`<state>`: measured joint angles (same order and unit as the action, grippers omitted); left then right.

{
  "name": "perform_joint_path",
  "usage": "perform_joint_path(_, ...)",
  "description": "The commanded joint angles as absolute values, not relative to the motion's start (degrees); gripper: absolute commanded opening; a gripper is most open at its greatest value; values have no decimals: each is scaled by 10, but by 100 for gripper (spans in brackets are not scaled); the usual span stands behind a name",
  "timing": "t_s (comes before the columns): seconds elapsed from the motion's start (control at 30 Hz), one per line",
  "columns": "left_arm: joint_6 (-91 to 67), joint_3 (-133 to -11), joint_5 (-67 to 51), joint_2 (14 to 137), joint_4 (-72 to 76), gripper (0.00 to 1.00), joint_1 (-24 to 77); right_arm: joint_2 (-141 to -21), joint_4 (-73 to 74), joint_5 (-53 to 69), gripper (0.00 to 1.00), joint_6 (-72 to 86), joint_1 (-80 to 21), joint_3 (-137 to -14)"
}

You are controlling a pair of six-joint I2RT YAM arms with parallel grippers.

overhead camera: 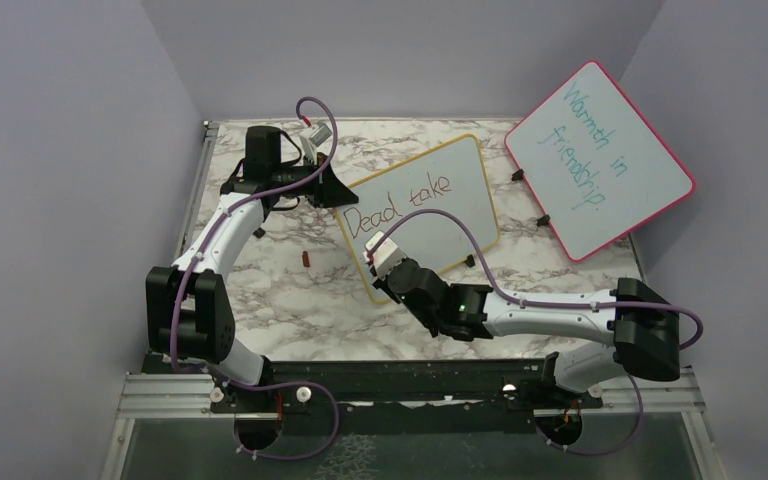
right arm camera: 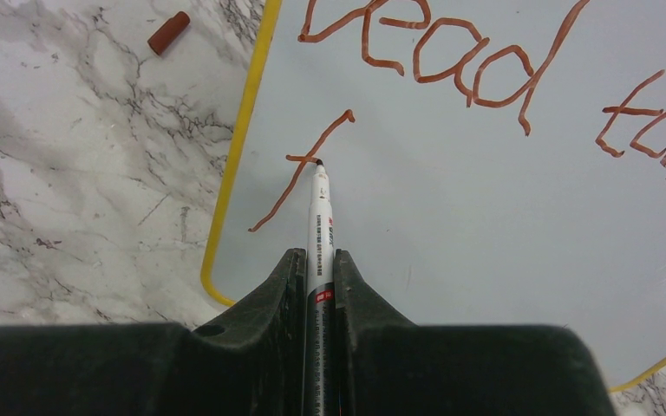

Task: Write a sentence on the whiteboard

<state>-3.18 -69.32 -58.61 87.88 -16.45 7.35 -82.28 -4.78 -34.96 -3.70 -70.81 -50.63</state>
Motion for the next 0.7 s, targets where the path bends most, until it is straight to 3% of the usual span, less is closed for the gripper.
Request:
perform_joint_path(0.0, 15, -679, -463, 896, -189, 0, 62, -819, -37, -377, 0, -28, -702, -501)
perform_joint_path(0.67, 15, -679, -461, 896, -189, 0, 62, -777, -65, -362, 1, -40, -698, -488)
